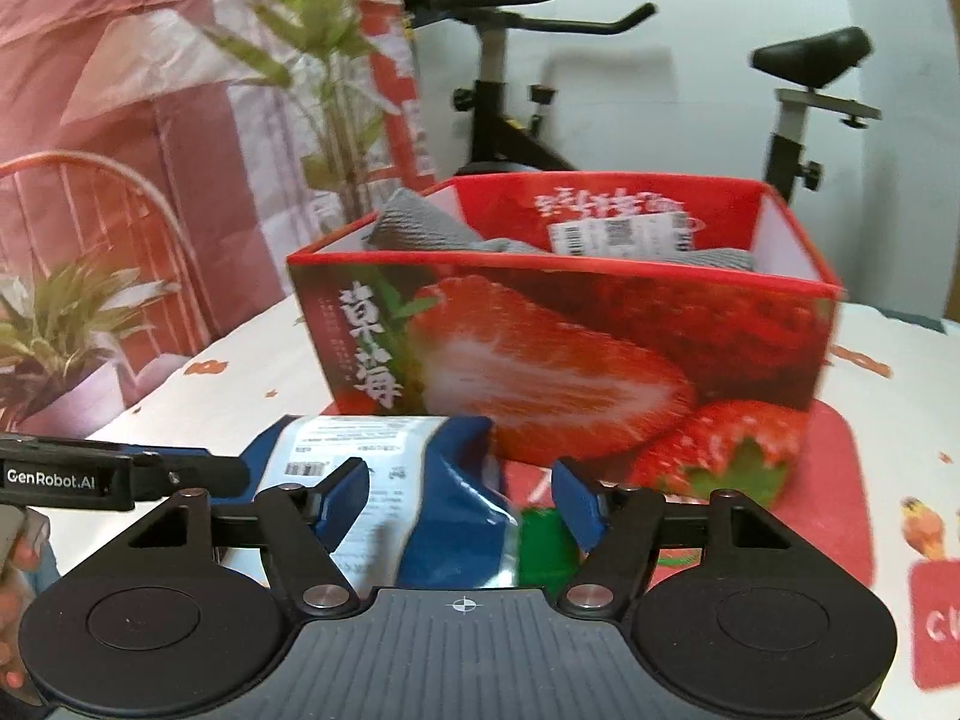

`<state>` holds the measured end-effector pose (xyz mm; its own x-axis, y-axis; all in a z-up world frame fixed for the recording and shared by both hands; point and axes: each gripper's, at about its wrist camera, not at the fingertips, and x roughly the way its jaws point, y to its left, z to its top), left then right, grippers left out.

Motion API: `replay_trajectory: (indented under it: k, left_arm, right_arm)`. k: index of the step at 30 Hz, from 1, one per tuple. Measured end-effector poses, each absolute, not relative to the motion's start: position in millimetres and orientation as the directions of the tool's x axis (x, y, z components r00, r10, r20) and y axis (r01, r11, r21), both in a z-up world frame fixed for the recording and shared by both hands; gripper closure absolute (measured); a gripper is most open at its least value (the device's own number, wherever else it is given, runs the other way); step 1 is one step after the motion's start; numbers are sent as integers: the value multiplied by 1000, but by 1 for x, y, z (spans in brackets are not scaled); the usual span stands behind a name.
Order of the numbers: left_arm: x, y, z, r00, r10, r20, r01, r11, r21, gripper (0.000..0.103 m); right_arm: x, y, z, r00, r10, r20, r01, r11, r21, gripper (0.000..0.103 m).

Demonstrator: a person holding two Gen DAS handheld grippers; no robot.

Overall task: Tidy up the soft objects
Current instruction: 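Lower both tools onto the blue-and-white packet and close them, then lift the blue-and-white packet with both tools over the red box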

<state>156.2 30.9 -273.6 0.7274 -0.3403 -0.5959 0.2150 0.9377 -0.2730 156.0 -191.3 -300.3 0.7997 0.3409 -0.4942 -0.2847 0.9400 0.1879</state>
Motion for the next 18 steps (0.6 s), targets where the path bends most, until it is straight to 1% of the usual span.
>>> replay_trajectory:
  k: [2, 5, 7, 9, 12, 18]
  left_arm:
    - [158, 29, -278, 722, -339, -603, 216, 939, -269, 60]
    - [161, 30, -283, 713, -338, -614, 212, 939, -271, 63]
    - [161, 33, -283, 718, -324, -616, 195, 943, -269, 63]
    - [162, 36, -283, 727, -295, -620, 165, 952, -259, 63]
    - [166, 41, -287, 717, -291, -634, 142, 951, -276, 63]
    - [168, 41, -289, 715, -264, -648, 126, 959, -253, 62]
  right_arm:
    - [163, -184, -305, 787, 359, -502, -310, 933, 181, 39]
    - [169, -176, -315, 764, 362, -534, -325, 931, 166, 45]
    - [166, -175, -317, 766, 362, -531, -325, 931, 166, 54]
    - [163, -177, -317, 763, 367, -532, -328, 929, 171, 72]
    - [158, -179, -319, 761, 372, -532, -337, 927, 167, 76]
    - [154, -177, -322, 762, 371, -531, -345, 926, 151, 76]
